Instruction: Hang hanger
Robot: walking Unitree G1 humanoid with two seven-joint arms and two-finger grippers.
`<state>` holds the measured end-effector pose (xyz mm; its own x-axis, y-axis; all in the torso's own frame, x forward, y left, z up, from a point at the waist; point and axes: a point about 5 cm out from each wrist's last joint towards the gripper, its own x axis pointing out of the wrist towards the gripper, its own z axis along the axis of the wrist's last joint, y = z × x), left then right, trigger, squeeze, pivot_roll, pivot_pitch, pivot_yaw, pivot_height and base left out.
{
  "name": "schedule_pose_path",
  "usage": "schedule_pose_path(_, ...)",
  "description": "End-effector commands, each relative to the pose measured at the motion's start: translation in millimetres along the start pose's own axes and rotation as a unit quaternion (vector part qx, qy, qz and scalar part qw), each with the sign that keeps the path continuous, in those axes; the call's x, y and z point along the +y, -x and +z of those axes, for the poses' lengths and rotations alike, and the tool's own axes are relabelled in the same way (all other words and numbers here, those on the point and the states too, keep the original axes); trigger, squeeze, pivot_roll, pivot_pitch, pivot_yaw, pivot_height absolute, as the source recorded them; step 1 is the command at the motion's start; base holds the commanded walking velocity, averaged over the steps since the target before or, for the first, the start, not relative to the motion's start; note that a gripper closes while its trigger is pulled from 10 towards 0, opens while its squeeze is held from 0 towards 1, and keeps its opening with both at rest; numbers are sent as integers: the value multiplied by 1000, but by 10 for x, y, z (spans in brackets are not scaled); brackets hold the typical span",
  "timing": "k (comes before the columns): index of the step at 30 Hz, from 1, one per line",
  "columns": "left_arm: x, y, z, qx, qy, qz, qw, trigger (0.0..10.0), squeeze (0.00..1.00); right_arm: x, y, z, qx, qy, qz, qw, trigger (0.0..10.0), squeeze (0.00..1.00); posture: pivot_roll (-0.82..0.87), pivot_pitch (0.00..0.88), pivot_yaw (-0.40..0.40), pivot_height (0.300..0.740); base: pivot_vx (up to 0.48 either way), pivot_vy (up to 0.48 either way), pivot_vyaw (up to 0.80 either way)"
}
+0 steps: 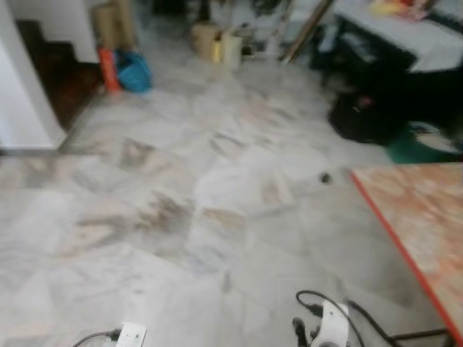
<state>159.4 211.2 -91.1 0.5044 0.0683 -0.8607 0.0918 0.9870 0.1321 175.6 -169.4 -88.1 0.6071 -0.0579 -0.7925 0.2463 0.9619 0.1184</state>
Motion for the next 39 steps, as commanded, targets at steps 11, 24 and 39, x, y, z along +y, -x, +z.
schedule_pose_path(11, -63, 4, -60, 12, -2, -12, 1000, 10000, 0, -30, -12, 62, -5, 0, -4, 1000, 10000, 0, 79, 0, -53, 740, -344, 0, 0)
schedule_pose_path(24, -50, 5, -61, 13, -4, -14, 1000, 10000, 0, -22, -15, 74, -6, 1, -1, 1000, 10000, 0, 79, 0, -52, 740, -345, 0, 0)
schedule_pose_path(39, -56, 10, -91, 16, -4, -15, 1000, 10000, 0, -29, -13, 67, -5, 2, -1, 1000, 10000, 0, 81, 0, -54, 740, -345, 0, 0)
